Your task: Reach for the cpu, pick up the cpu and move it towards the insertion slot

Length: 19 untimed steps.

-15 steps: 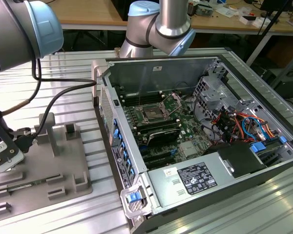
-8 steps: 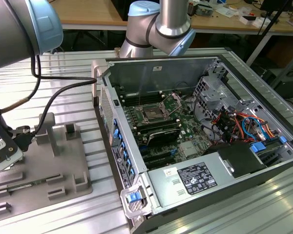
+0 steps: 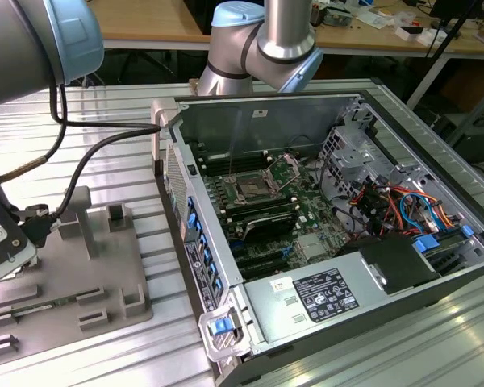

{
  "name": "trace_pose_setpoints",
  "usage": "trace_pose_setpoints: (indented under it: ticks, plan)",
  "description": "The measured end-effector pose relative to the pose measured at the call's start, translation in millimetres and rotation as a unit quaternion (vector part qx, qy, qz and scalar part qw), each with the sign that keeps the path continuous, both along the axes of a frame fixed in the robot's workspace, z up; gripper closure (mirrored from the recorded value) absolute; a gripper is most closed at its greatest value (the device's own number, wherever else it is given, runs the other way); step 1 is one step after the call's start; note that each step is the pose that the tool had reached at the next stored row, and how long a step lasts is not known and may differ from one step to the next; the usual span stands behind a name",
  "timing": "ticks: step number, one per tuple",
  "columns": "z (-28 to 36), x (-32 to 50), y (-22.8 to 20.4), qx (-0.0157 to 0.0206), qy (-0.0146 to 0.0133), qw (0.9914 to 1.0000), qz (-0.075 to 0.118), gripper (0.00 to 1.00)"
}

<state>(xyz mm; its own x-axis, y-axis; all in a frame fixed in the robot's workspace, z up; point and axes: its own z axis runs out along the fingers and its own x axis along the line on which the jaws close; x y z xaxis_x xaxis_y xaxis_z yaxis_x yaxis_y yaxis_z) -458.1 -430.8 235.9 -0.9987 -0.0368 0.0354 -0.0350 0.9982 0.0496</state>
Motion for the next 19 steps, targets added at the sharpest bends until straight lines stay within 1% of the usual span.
trace_pose_setpoints:
  ticks: [4, 8, 12, 15, 19]
  plan:
    - [2.3, 0.5, 0.0, 0.0000, 0.0000, 1.00000, 0.000, 0.45]
    - [6.8, 1.8, 0.0, 0.0000, 0.0000, 1.00000, -0.001, 0.45]
    - [8.4, 2.3, 0.0, 0.0000, 0.0000, 1.00000, -0.001, 0.45]
    - [10.9, 2.8, 0.0, 0.0000, 0.0001, 1.00000, -0.001, 0.45]
    - [16.0, 3.4, 0.0, 0.0000, 0.0000, 1.00000, -0.002, 0.45]
